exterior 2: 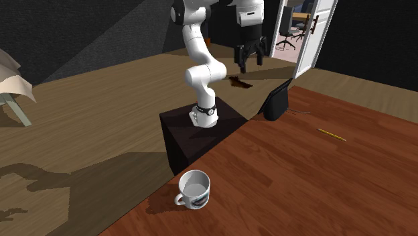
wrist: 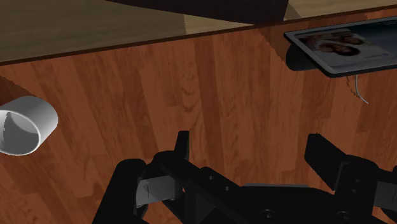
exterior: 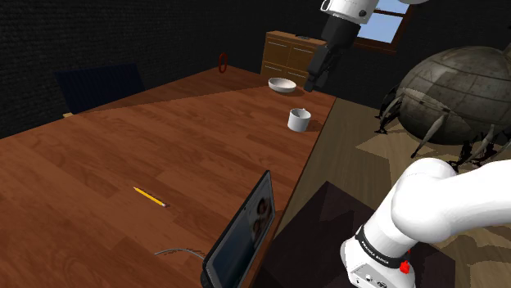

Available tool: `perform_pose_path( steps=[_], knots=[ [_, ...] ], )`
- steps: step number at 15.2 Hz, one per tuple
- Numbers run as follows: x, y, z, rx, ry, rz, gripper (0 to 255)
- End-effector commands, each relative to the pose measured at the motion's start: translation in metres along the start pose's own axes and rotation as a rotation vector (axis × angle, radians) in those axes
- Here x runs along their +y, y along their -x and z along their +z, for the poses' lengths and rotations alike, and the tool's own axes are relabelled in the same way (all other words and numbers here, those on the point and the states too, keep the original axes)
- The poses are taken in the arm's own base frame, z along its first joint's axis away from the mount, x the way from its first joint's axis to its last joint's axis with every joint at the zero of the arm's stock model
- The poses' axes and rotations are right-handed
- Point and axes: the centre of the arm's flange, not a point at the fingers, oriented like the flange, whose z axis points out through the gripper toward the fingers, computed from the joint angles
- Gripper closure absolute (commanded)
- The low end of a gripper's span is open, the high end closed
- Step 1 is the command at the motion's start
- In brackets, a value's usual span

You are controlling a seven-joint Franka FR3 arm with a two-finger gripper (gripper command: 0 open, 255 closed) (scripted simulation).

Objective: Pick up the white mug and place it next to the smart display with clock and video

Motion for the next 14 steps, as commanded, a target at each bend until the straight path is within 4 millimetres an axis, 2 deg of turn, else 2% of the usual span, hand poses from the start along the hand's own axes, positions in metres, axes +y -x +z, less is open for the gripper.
perform_pose_path(
  steps=[1,14],
  knots=[
    [0.0,0.0,0.0,0.0,0.0,0.0,0],
    [0.124,-0.056,0.097,-0.053,0.067,0.015,0]
  ],
)
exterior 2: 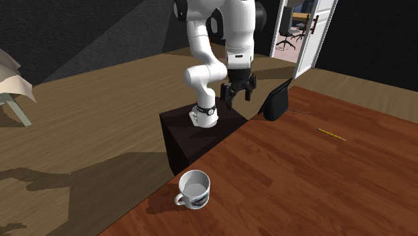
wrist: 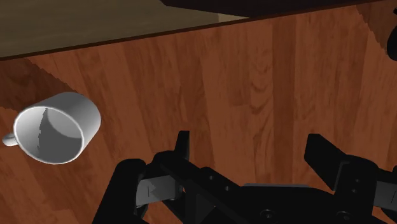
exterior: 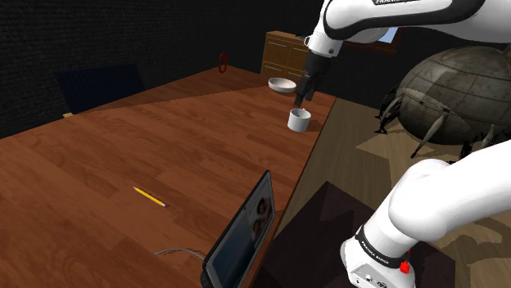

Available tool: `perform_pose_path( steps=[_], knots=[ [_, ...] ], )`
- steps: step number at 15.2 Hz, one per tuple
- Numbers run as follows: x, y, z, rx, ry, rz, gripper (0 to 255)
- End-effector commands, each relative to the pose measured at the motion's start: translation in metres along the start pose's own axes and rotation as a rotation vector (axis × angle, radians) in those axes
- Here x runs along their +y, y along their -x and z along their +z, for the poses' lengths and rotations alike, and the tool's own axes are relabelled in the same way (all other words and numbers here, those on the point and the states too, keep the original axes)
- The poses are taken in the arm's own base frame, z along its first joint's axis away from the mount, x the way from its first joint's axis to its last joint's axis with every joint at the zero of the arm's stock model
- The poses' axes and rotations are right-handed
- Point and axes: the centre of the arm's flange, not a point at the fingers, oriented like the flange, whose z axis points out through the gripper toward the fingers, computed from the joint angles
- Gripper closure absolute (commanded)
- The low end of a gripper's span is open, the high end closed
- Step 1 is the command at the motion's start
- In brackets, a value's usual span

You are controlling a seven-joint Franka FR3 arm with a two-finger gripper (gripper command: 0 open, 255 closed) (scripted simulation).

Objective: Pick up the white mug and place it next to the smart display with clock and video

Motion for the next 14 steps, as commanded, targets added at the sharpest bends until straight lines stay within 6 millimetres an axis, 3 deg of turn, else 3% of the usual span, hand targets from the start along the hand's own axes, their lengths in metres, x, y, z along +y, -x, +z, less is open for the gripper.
perform_pose_path(
  steps=[1,14],
  knots=[
    [0.019,-0.01,0.015,-0.008,0.011,0.002,0],
    [0.144,-0.065,0.111,-0.061,0.078,0.016,0]
  ],
)
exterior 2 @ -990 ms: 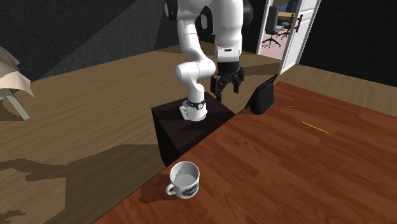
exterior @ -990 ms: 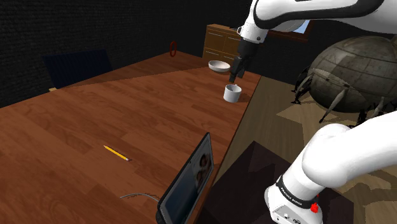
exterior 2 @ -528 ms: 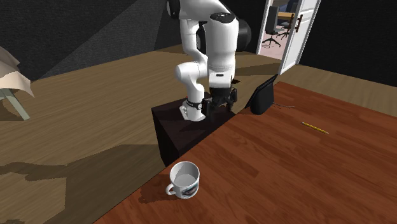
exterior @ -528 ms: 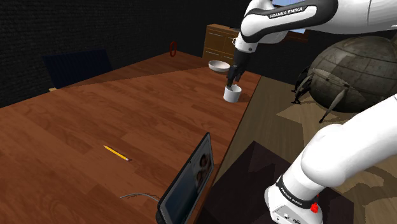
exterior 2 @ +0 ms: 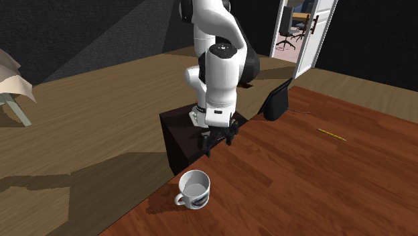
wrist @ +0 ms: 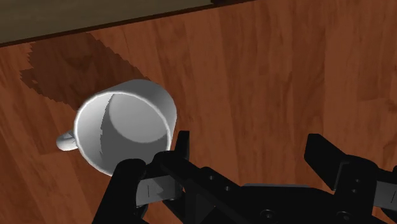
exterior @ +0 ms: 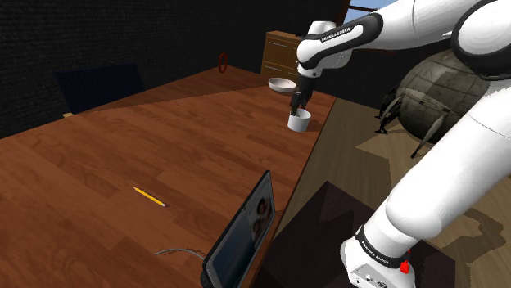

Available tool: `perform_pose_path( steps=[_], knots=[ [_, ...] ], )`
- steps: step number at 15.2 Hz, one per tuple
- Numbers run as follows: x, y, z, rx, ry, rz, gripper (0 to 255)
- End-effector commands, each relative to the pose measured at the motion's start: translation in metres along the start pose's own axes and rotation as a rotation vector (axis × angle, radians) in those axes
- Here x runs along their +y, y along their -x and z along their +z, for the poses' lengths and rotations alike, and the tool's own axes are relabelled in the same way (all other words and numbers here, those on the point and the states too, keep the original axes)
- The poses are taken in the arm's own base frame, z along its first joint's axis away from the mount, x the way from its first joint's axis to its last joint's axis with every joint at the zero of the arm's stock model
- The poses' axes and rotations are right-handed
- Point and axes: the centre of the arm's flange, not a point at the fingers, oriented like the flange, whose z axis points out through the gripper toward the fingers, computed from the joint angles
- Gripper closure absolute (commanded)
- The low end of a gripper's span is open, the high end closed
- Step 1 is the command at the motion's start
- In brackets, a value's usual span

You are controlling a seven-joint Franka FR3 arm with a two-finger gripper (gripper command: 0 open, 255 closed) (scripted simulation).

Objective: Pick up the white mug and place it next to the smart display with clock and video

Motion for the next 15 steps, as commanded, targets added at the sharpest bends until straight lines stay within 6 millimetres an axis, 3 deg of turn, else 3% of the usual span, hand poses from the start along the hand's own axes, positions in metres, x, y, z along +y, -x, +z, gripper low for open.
perform_pose_path(
  steps=[1,6,15],
  knots=[
    [0.018,-0.011,0.017,-0.009,0.012,0.002,0],
    [0.063,-0.032,0.053,-0.028,0.036,0.007,0],
    [0.064,-0.031,0.093,-0.028,0.036,0.007,0]
  ],
)
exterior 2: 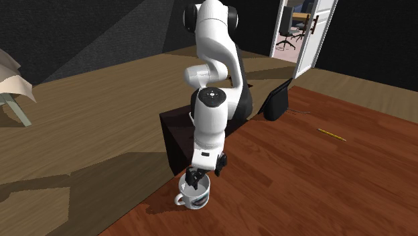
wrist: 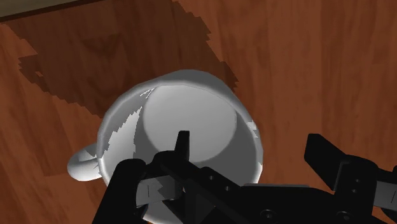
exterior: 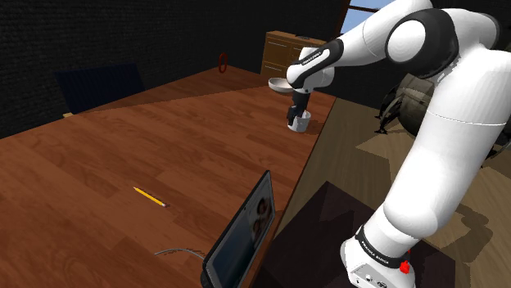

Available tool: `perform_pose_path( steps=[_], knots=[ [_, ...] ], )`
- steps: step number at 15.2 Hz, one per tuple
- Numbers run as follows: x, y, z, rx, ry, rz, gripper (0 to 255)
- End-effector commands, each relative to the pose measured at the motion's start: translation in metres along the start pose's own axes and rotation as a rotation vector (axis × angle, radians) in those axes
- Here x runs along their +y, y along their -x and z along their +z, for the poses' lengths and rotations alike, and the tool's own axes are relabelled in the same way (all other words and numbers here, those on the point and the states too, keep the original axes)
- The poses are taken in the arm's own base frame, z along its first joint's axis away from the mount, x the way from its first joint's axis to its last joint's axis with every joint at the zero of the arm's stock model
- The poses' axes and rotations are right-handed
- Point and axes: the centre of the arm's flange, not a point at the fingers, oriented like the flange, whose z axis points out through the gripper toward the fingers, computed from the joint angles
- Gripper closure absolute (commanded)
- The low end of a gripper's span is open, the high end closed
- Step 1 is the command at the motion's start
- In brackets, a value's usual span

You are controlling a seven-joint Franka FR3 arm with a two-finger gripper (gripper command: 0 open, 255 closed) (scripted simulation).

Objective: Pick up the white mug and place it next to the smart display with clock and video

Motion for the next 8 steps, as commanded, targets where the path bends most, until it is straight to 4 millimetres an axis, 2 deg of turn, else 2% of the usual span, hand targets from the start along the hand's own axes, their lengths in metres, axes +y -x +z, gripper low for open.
perform_pose_path(
  steps=[1,6,7,8],
  knots=[
    [0.0,0.0005,0.0015,0.0,0.0,0.0,0],
    [0.0,0.0004,0.0015,0.0,0.0,0.0,0],
    [0.0,0.0004,0.0015,0.0,0.0,0.0,255],
    [0.0,0.0004,0.0015,0.0,0.0,0.0,255]
  ],
)
